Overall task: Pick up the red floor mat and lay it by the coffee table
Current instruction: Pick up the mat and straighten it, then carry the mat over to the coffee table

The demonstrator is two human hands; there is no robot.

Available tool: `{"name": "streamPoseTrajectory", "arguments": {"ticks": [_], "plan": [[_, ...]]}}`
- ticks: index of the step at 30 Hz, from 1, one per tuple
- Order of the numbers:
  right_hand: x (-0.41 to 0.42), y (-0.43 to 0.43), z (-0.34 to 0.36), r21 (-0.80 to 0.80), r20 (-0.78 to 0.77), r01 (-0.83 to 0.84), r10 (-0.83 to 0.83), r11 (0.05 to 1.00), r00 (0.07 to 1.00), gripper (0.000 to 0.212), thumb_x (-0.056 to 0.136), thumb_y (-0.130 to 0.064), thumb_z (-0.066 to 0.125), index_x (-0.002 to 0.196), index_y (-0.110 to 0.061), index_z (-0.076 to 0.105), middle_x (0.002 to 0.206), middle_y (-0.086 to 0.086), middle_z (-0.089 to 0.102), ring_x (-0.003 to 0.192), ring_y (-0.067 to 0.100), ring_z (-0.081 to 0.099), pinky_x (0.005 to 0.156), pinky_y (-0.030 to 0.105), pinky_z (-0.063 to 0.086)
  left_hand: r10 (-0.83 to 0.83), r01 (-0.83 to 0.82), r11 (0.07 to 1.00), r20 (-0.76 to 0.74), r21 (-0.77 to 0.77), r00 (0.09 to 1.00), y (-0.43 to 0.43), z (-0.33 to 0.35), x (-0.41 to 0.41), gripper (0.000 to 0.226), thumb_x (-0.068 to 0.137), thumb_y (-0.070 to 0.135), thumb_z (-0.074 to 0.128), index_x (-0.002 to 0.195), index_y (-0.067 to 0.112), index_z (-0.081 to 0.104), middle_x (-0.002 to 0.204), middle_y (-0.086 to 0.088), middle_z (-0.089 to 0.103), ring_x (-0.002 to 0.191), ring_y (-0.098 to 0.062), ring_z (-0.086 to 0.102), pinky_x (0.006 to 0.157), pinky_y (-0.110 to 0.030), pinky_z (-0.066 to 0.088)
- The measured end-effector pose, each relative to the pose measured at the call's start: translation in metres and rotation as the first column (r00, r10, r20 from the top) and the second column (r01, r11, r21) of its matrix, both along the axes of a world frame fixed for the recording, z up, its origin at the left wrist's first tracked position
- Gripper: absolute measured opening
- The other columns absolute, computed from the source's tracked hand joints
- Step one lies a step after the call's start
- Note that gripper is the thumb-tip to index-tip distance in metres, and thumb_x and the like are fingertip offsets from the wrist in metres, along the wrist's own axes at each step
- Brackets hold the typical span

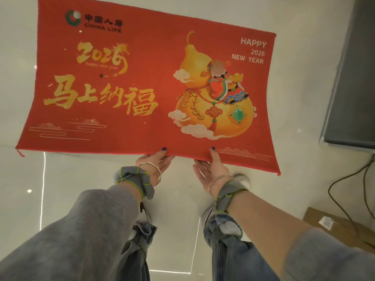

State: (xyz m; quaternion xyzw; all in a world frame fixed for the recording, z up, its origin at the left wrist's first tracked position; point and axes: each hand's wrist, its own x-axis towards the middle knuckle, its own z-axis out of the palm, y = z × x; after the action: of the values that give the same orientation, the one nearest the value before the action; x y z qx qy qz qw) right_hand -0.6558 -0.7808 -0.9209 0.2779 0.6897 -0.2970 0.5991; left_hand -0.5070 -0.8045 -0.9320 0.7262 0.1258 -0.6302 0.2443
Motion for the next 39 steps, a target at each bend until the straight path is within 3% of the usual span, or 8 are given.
{"name": "streamPoseTrajectory", "arguments": {"ticks": [4, 10, 19, 25, 28, 31, 35, 39], "plan": [[0.029, 0.0, -0.002, 0.002, -0.176, -0.147, 0.145, 0.989, 0.974, 0.016, 0.09, -0.023, 0.056, 0.094, -0.008, 0.05, 0.081, 0.013, 0.064, 0.047, 0.012, 0.064, 0.041, 0.017, 0.052, -0.04, 0.041, 0.999, -0.038, 0.007, 0.998, 0.002, 0.023, 0.004, 0.007, 0.092, -0.001, 0.053, 0.089, 0.004, 0.05, 0.071, -0.011, 0.064, 0.033, -0.009, 0.064, 0.047, -0.021, 0.056], [0.035, -0.006, 0.019, 0.061, -0.395, -0.499, 0.48, 0.865, 0.784, 0.007, 0.089, -0.005, 0.045, 0.086, -0.009, 0.05, 0.076, 0.014, 0.061, 0.035, 0.012, 0.052, 0.048, 0.027, 0.043, -0.118, 0.117, 0.993, 0.019, 0.034, 0.993, 0.001, 0.053, 0.014, 0.023, 0.095, 0.006, 0.048, 0.072, 0.007, 0.046, 0.089, -0.018, 0.062, 0.039, -0.012, 0.065, 0.079, -0.039, 0.048], [0.021, -0.033, 0.086, -0.023, -0.422, -0.616, 0.551, 0.787, 0.72, 0.011, 0.089, -0.002, 0.045, 0.098, -0.004, 0.05, 0.084, 0.017, 0.061, 0.021, 0.001, 0.044, 0.034, 0.015, 0.04, 0.175, -0.179, 0.984, 0.175, 0.007, 0.969, -0.036, 0.067, 0.088, 0.051, 0.103, 0.025, 0.028, 0.149, 0.003, 0.019, 0.155, -0.013, 0.029, 0.142, -0.027, 0.033, 0.112, -0.033, 0.03], [0.008, -0.039, 0.118, -0.007, -0.434, -0.716, 0.643, 0.698, 0.631, 0.014, 0.091, -0.004, 0.046, 0.103, -0.005, 0.052, 0.079, 0.017, 0.061, 0.022, 0.0, 0.046, 0.03, 0.01, 0.037, 0.113, -0.109, 0.994, 0.164, -0.031, 0.98, -0.049, 0.112, 0.099, 0.045, 0.102, 0.011, 0.032, 0.145, -0.003, 0.028, 0.15, -0.02, 0.036, 0.139, -0.03, 0.037, 0.118, -0.03, 0.021], [0.0, -0.048, 0.141, 0.031, -0.423, -0.742, 0.681, 0.67, 0.597, 0.017, 0.091, -0.002, 0.043, 0.079, -0.009, 0.052, 0.046, 0.002, 0.062, 0.02, 0.001, 0.044, 0.03, 0.009, 0.036, 0.116, -0.114, 0.993, 0.132, -0.023, 0.984, -0.046, 0.14, 0.098, 0.03, 0.102, 0.01, 0.032, 0.128, 0.001, 0.045, 0.147, -0.021, 0.041, 0.135, -0.031, 0.044, 0.114, -0.031, 0.032], [-0.008, -0.058, 0.162, 0.068, -0.365, -0.771, 0.735, 0.633, 0.571, 0.026, 0.091, -0.003, 0.04, 0.069, -0.013, 0.049, 0.033, -0.003, 0.057, 0.02, 0.0, 0.044, 0.032, 0.009, 0.036, 0.19, -0.184, 0.981, 0.149, -0.057, 0.97, -0.045, 0.169, 0.097, 0.016, 0.099, 0.006, 0.038, 0.086, 0.004, 0.048, 0.143, -0.022, 0.046, 0.103, -0.03, 0.063, 0.078, -0.023, 0.055], [-0.013, -0.071, 0.209, 0.021, -0.289, -0.813, 0.782, 0.581, 0.552, 0.026, 0.092, -0.004, 0.04, 0.07, -0.008, 0.053, 0.03, -0.005, 0.056, 0.022, 0.0, 0.046, 0.032, 0.01, 0.038, 0.263, -0.239, 0.962, 0.198, -0.134, 0.944, -0.032, 0.227, 0.107, 0.009, 0.095, -0.002, 0.043, 0.103, 0.003, 0.044, 0.135, -0.028, 0.052, 0.065, -0.023, 0.057, 0.044, -0.03, 0.057], [-0.005, -0.082, 0.261, -0.05, -0.278, -0.853, 0.814, 0.519, 0.511, 0.025, 0.092, -0.002, 0.041, 0.07, -0.008, 0.052, 0.031, -0.004, 0.057, 0.023, 0.001, 0.048, 0.033, 0.011, 0.04, 0.288, -0.252, 0.953, 0.243, -0.168, 0.926, -0.015, 0.289, 0.112, 0.031, 0.095, -0.005, 0.042, 0.125, 0.003, 0.045, 0.133, -0.027, 0.052, 0.084, -0.036, 0.063, 0.064, -0.037, 0.058]]}}
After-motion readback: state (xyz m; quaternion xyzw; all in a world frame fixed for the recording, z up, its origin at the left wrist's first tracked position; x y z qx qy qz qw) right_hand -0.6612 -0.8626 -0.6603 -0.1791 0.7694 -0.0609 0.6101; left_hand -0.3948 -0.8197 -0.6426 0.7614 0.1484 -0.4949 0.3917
